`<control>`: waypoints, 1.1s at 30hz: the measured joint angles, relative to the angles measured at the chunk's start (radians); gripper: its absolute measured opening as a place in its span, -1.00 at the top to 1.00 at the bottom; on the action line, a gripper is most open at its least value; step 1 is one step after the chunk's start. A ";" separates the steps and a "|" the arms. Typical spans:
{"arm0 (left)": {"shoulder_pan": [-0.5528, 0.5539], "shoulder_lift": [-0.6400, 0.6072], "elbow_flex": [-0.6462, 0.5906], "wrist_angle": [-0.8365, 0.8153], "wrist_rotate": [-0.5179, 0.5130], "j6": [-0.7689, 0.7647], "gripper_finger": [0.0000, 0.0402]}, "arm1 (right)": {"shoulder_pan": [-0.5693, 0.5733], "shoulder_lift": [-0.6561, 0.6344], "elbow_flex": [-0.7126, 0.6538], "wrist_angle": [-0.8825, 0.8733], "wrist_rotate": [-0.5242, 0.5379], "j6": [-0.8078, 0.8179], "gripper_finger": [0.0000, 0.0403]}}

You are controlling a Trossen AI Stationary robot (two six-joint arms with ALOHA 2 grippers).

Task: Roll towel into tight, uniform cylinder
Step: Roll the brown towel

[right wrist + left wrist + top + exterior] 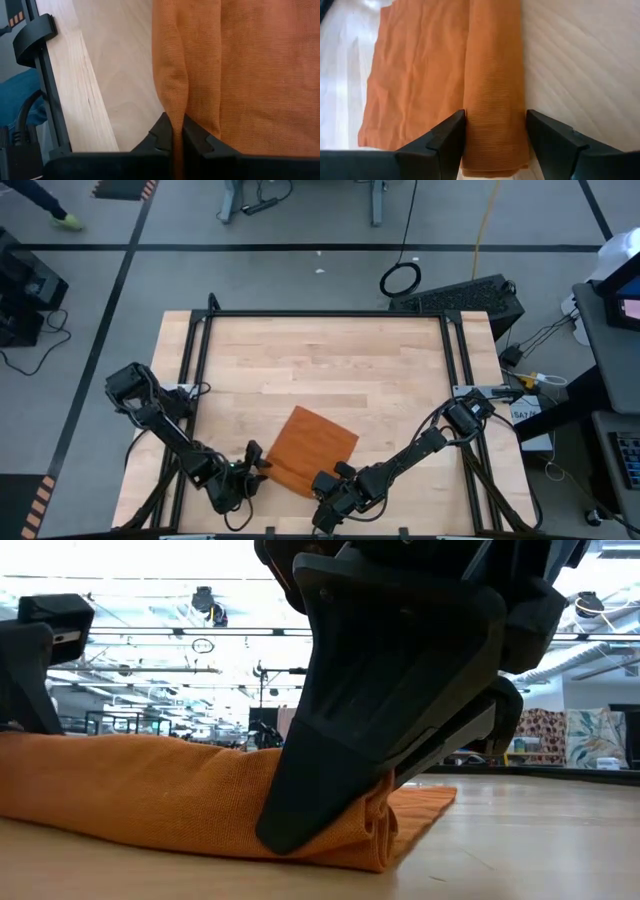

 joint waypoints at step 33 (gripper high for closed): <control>0.499 -0.075 0.021 -0.027 0.996 -0.296 0.91 | 0.146 -0.067 0.002 -0.099 0.405 -0.430 0.25</control>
